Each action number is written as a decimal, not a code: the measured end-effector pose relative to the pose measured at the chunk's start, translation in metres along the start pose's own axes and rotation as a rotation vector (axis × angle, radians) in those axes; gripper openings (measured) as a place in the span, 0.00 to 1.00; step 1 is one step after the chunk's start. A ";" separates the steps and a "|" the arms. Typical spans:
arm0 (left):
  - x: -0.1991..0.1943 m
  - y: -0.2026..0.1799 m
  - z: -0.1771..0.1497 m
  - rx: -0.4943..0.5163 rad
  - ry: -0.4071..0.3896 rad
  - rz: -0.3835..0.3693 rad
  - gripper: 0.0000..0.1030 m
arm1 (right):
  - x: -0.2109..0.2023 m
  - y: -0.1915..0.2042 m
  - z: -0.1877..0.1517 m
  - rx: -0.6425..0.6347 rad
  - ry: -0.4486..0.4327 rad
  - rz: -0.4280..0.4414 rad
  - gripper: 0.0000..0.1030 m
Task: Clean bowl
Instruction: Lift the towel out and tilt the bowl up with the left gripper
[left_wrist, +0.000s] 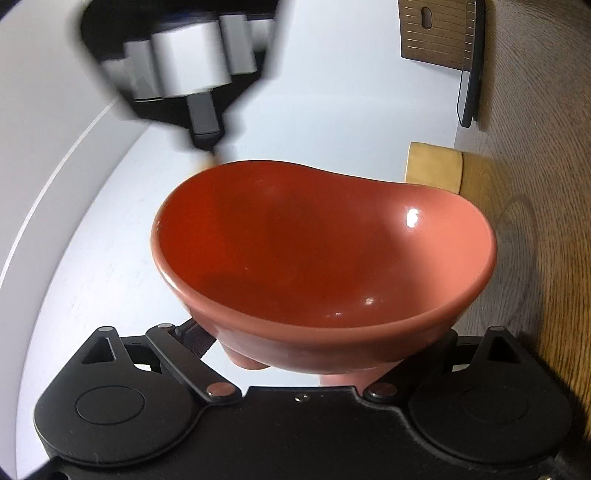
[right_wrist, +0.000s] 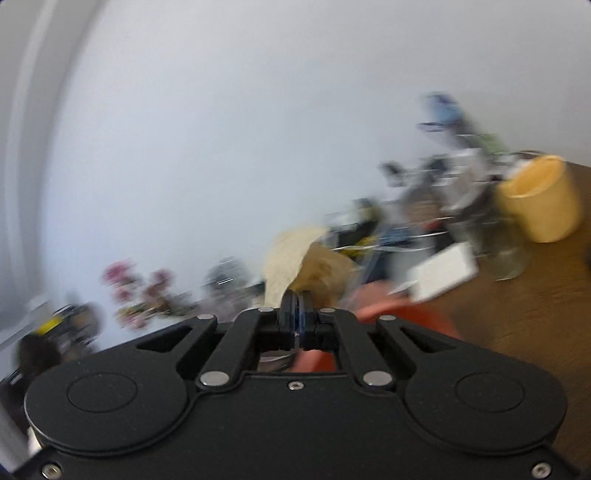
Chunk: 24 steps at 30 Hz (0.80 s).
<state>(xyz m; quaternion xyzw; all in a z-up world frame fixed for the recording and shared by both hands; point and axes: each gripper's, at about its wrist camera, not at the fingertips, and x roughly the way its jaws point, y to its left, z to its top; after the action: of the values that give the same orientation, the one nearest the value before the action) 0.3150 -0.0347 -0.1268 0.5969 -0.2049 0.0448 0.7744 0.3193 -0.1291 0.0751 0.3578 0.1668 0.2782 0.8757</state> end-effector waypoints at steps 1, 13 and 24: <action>0.000 0.000 0.000 0.000 0.000 -0.003 0.83 | -0.002 -0.012 0.000 0.021 -0.007 -0.036 0.02; 0.001 0.000 0.002 -0.011 -0.019 -0.048 0.76 | 0.001 -0.071 -0.008 0.081 -0.013 -0.171 0.02; -0.004 0.022 0.013 -0.032 -0.043 -0.300 0.61 | 0.013 -0.078 0.003 0.016 -0.057 -0.237 0.02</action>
<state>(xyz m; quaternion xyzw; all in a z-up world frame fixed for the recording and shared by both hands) 0.3009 -0.0400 -0.1056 0.6091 -0.1308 -0.0877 0.7773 0.3597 -0.1689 0.0200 0.3502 0.1850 0.1611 0.9040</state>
